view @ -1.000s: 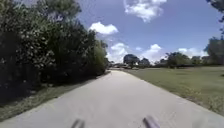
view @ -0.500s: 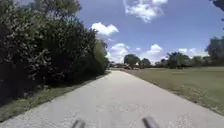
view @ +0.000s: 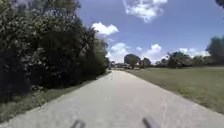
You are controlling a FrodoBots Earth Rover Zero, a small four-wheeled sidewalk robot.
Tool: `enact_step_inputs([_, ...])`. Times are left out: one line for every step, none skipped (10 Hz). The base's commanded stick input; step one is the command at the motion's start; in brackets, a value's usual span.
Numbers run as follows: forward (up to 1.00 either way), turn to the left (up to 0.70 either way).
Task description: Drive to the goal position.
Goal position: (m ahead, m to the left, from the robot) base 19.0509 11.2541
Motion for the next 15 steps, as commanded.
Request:
enact_step_inputs([0.5,0.0])
enact_step_inputs([0.5,0.0])
enact_step_inputs([0.5,0.0])
enact_step_inputs([0.5,0.0])
enact_step_inputs([0.5,0.0])
enact_step_inputs([0.5,0.0])
enact_step_inputs([0.5,0.0])
enact_step_inputs([0.5,0.0])
enact_step_inputs([0.5,0.0])
enact_step_inputs([0.5,0.0])
enact_step_inputs([0.5,0.0])
enact_step_inputs([0.5,0.0])
enact_step_inputs([0.5,0.0])
enact_step_inputs([0.5,0.0])
enact_step_inputs([0.5,0.0])
